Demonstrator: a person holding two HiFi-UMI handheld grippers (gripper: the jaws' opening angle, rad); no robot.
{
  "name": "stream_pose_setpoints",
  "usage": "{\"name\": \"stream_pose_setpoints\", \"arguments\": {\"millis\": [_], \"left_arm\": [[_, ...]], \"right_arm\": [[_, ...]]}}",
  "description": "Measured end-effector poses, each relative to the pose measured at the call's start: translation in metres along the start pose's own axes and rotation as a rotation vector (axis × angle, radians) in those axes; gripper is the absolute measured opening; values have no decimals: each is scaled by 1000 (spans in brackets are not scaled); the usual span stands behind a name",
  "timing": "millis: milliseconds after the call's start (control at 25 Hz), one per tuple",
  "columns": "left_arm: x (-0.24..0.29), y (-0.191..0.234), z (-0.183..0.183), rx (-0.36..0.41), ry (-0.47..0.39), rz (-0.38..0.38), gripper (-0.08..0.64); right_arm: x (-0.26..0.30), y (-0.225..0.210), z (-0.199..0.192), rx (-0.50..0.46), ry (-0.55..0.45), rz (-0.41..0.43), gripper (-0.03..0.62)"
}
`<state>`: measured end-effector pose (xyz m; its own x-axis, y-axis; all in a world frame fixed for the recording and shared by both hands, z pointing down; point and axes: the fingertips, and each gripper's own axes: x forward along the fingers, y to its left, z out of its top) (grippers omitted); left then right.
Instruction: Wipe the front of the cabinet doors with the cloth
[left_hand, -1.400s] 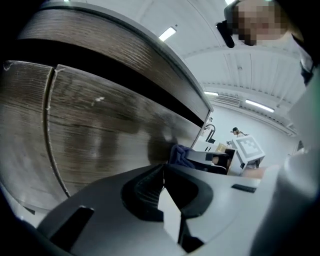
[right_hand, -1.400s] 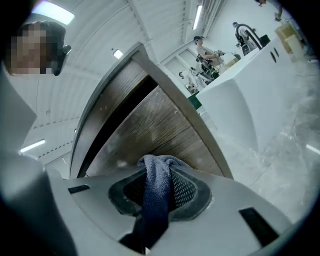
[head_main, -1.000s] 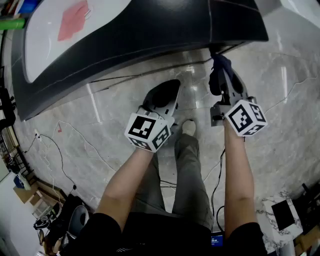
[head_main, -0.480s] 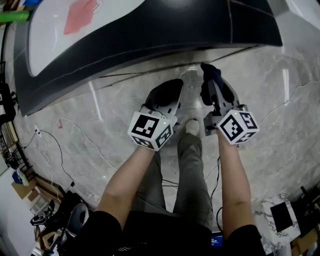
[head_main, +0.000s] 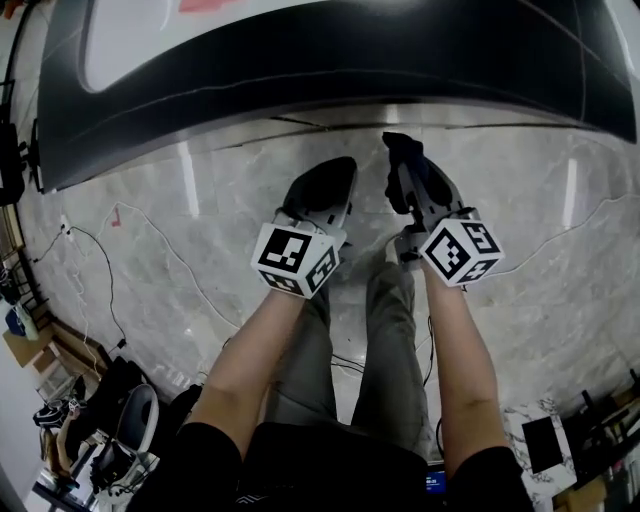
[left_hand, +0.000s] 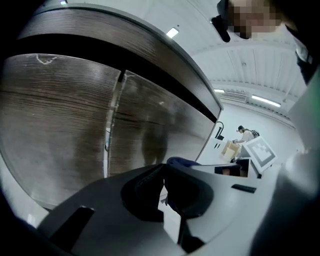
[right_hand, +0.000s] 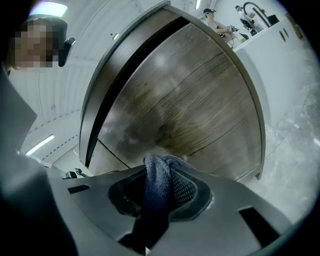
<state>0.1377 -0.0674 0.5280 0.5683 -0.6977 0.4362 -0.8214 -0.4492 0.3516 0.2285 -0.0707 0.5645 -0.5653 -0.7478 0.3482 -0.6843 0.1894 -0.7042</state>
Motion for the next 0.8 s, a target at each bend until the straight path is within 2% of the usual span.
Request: {"name": "stream_pose_setpoints", "arguments": {"millis": [240,400,560,800], "left_arm": [[-30,67,-11,-34,-1,81,8],[-34,100,-20,-46,-5,114,8],[-37,99,-21,-60,-6,132,9],[-45,87,-21,-43,1,108,8]], "right_arm": [[57,29,-34,-3,61,44,84],[92,32,-52,1,89,59,84],[96,33,-54,8,108,61,84],[95,36,-54,31,103,57,84]]}}
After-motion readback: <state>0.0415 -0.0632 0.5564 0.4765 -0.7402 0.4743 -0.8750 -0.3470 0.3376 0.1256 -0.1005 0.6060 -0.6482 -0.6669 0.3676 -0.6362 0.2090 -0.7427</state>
